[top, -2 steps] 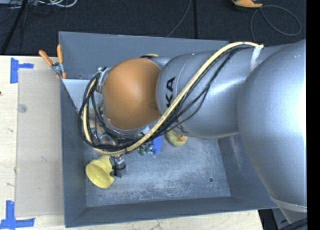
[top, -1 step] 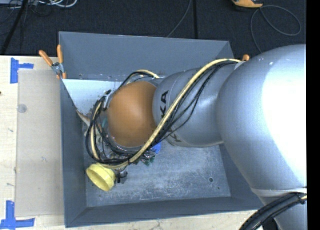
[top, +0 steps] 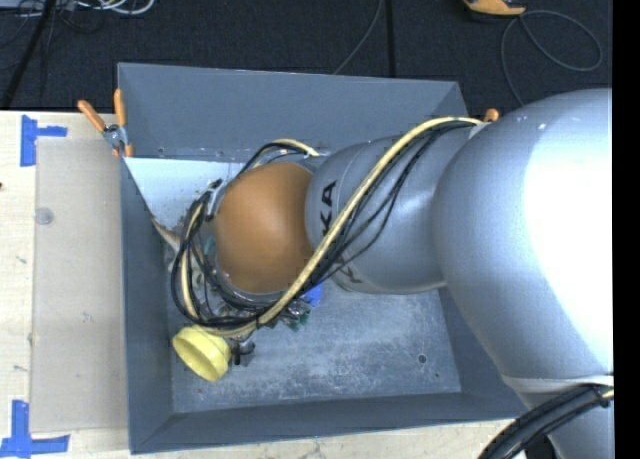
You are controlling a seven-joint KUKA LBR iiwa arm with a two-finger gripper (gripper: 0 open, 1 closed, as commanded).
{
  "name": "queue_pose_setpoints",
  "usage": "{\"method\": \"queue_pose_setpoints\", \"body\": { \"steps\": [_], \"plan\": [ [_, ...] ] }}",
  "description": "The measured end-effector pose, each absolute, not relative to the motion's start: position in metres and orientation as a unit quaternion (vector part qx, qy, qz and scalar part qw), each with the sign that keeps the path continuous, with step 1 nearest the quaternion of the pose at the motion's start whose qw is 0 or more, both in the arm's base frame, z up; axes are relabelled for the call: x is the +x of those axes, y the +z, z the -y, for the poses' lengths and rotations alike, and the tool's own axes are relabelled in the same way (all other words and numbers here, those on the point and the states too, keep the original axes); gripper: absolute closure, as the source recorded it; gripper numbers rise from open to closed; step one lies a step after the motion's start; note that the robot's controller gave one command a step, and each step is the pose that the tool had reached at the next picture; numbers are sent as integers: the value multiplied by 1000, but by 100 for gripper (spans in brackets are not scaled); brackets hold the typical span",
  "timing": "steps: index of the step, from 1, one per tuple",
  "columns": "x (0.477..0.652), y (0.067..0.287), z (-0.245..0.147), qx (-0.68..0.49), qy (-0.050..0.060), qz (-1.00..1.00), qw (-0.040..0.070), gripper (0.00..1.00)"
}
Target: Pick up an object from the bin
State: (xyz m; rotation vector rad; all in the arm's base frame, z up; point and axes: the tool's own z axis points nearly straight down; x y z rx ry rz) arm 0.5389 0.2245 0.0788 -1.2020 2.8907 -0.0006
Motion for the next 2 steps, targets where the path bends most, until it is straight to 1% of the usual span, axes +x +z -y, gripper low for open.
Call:
{"method": "queue_pose_setpoints", "body": {
  "steps": [1, 2],
  "plan": [
    [539, 80, -224, -384, 0, -923, 6, 100],
    [540, 103, -209, -340, 1, -940, 5, 100]
  ]
}}
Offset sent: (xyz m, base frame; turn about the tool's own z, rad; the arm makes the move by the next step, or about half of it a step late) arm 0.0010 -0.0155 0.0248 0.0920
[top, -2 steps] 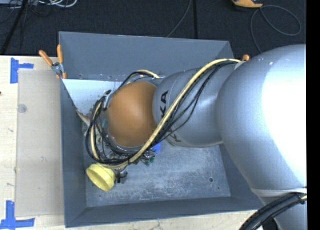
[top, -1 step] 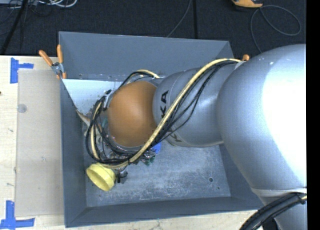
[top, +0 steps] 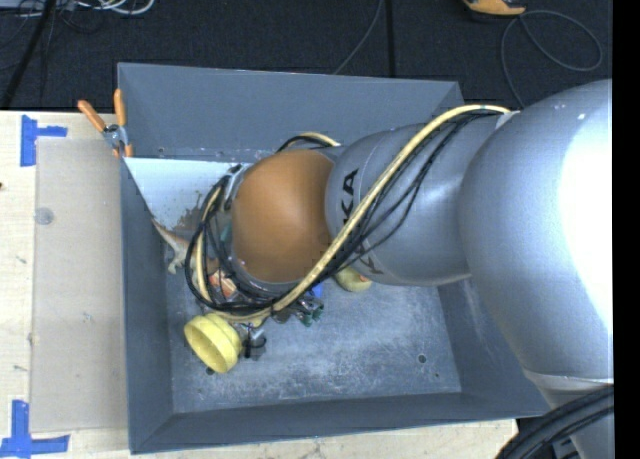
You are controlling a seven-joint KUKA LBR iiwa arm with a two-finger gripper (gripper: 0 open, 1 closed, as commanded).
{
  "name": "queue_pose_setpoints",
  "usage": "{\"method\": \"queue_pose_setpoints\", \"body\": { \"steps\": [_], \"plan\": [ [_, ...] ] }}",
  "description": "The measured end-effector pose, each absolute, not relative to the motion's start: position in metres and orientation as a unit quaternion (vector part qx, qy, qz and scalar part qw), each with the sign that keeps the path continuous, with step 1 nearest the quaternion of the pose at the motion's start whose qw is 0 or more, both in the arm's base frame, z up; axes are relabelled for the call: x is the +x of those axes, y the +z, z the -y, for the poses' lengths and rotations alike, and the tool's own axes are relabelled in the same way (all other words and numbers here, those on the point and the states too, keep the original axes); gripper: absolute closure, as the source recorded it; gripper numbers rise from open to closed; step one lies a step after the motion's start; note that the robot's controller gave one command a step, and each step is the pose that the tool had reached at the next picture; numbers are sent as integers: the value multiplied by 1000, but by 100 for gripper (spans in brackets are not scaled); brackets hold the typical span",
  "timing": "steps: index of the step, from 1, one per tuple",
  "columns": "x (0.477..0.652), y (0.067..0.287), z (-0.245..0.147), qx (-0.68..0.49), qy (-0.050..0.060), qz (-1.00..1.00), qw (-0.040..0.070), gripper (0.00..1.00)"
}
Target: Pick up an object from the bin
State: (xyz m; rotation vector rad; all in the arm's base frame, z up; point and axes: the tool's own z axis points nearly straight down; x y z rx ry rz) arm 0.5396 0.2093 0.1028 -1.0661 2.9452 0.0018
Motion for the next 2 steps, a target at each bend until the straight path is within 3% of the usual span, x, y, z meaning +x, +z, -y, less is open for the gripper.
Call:
{"method": "queue_pose_setpoints", "body": {
  "steps": [1, 2],
  "plan": [
    [540, 103, -209, -340, 1, -940, 5, 100],
    [539, 201, -216, -348, 1, -937, 5, 100]
  ]
}}
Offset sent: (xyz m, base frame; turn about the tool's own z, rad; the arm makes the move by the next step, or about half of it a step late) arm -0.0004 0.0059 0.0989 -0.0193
